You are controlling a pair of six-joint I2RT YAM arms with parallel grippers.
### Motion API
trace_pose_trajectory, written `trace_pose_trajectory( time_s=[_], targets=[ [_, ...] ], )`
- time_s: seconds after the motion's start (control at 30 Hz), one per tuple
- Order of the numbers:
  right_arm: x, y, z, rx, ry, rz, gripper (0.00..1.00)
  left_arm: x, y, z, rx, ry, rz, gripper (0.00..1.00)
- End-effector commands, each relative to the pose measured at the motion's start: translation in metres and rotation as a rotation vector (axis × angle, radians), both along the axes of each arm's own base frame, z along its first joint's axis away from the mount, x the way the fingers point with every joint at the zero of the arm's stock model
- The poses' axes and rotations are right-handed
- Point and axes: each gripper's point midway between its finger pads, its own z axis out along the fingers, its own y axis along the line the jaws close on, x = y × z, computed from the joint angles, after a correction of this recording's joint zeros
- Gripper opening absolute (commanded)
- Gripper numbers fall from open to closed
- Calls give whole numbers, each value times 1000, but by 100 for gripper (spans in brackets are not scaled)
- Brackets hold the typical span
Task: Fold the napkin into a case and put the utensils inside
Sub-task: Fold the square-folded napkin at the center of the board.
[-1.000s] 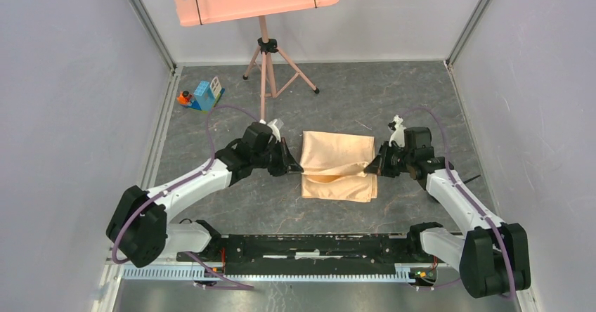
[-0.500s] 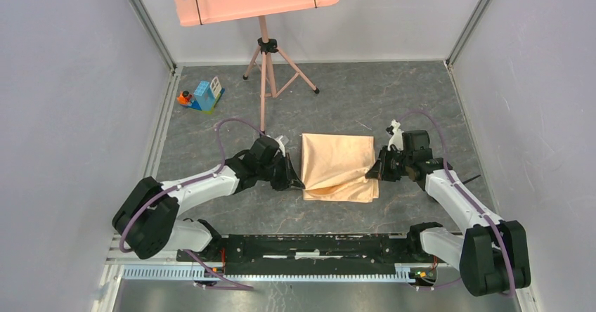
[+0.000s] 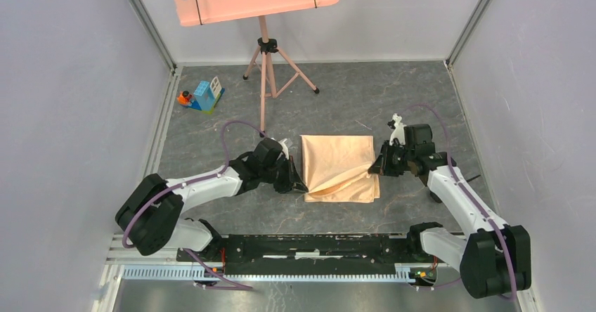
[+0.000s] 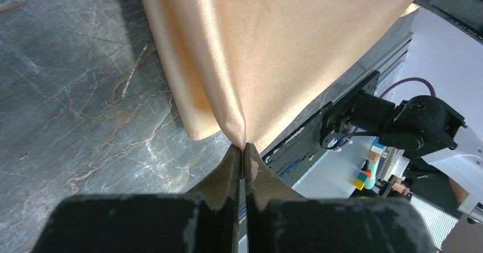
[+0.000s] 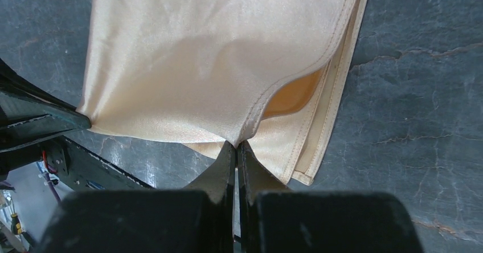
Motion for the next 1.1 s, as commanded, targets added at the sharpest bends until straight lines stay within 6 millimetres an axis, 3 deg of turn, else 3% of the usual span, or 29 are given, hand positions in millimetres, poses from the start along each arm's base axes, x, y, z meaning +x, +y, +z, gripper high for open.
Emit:
trace_pose_trajectory(
  time_s=[0.0,0.27,0.47,0.53,0.63,0.77,0.9,1.07],
  targets=[
    [13,-8,19,-56,-81,-8,0,-1,-7,13,-46,-11,4,6],
    [0,-10,-17,-62,-31,-8,0,-9,-3,-21,10,50,-8,7],
    [-8,-8,-31,-53,-8,15,0,-9,2,-33,46,38,-11,7],
    [-12,-9,-34,-57,3,24,2,-10,5,-34,66,41,-17,12],
    [-14,-23,-36,-145,26,13,15,-15,-1,-27,35,54,-50,21],
    [-21,-37,-26,-223,45,5,42,-20,2,-12,30,30,-75,39],
    [-31,-43,-23,-253,46,-2,49,-23,11,-8,70,6,-100,54],
    [-47,-24,-36,-223,70,67,55,-20,12,-16,98,-3,-115,58]
  ],
)
